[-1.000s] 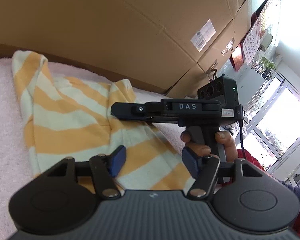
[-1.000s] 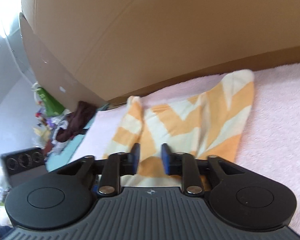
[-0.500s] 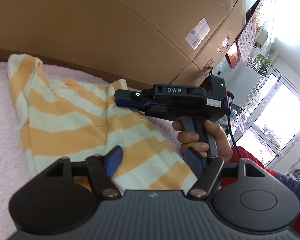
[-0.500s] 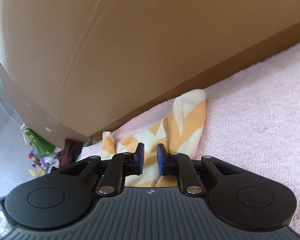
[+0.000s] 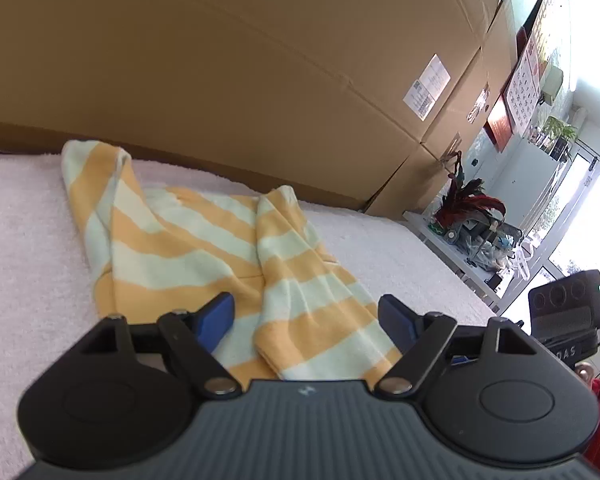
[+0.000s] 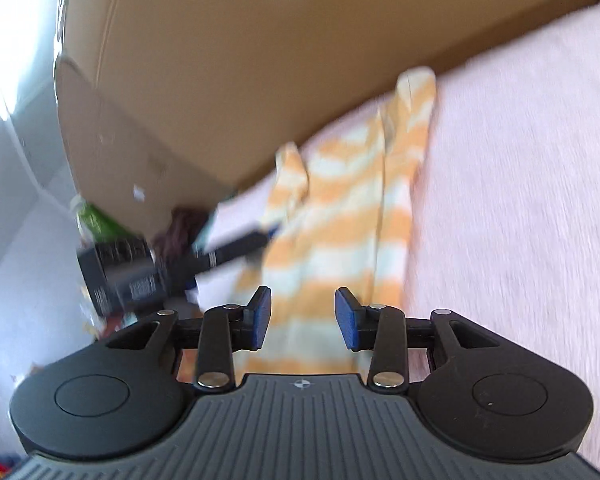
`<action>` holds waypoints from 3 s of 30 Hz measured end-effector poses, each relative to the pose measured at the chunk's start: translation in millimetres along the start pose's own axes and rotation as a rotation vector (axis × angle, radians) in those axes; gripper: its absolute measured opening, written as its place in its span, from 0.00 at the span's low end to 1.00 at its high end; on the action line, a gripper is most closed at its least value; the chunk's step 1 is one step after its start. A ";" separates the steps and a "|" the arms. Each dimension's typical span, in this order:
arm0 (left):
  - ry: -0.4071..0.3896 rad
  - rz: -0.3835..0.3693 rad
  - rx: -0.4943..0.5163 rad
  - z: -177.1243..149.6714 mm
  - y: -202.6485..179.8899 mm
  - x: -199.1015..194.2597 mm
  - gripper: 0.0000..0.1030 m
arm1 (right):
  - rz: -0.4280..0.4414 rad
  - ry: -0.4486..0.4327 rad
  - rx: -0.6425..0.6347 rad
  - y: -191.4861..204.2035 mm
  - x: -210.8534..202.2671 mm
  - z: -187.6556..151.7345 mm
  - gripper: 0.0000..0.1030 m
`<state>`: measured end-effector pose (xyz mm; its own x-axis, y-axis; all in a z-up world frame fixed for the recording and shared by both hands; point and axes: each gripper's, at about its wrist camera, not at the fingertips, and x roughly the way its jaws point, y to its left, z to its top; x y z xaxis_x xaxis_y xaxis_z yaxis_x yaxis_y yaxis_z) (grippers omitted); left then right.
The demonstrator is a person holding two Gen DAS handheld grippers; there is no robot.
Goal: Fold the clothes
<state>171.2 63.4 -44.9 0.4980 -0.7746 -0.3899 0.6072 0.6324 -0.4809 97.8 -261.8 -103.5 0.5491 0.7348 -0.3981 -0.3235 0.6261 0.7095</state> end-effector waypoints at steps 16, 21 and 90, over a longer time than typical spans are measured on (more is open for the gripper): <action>-0.031 0.084 0.019 -1.3 -5.9 -3.5 0.90 | 0.171 -0.044 0.129 -24.5 -13.7 -14.4 0.36; -0.063 0.099 0.019 -1.1 -8.4 -5.8 0.96 | 0.230 -0.084 0.197 -34.8 -20.4 -14.4 0.43; -0.076 0.071 0.180 -236.9 -178.3 -115.8 0.61 | -0.313 -0.258 -0.281 66.1 -109.9 -214.8 0.26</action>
<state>-141.5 39.7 -100.1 0.5848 -0.7298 -0.3541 0.6664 0.6811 -0.3033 -149.4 -245.2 -137.8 0.8145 0.4338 -0.3853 -0.2880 0.8788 0.3805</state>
